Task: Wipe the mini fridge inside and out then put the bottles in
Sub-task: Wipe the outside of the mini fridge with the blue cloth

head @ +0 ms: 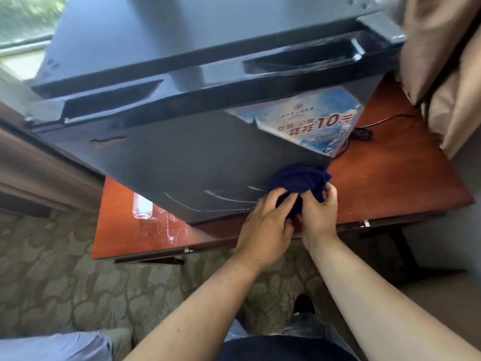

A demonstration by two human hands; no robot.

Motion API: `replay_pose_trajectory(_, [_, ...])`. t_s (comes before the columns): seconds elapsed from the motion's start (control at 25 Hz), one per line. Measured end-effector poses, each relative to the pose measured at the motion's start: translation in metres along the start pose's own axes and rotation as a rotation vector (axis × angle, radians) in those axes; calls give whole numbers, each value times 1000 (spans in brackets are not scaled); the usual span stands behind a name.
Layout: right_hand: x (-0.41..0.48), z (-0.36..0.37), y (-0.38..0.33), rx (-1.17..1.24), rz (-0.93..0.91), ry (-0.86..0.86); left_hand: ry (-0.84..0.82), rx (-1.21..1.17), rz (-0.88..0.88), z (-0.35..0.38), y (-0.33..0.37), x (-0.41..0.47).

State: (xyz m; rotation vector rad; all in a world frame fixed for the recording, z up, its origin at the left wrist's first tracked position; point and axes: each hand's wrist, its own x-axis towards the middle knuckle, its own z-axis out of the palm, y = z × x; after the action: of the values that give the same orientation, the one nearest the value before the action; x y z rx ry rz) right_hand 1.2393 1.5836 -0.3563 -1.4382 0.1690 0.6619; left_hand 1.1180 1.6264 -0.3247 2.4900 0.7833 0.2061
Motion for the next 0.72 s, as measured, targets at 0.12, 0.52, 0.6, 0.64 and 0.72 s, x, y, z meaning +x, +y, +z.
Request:
replay_pose_trajectory(0.12, [-29, 39, 27, 11, 41, 29, 2, -15, -3, -19, -44, -25])
replay_pose_trajectory(0.52, [-150, 176, 96, -22, 88, -124, 262, -25, -145, -100, -177, -126])
replay_pose_trajectory(0.6, [-167, 192, 97, -19, 94, -165, 355, -74, -199, -110, -180, -136])
replay_pose_trajectory(0.64, [-173, 197, 96, -23, 99, -183, 397, -97, -219, -114, -180, -139])
replay_pose_trajectory(0.72, [-182, 203, 91, -19, 97, -218, 467, -120, -237, -121, -177, -140])
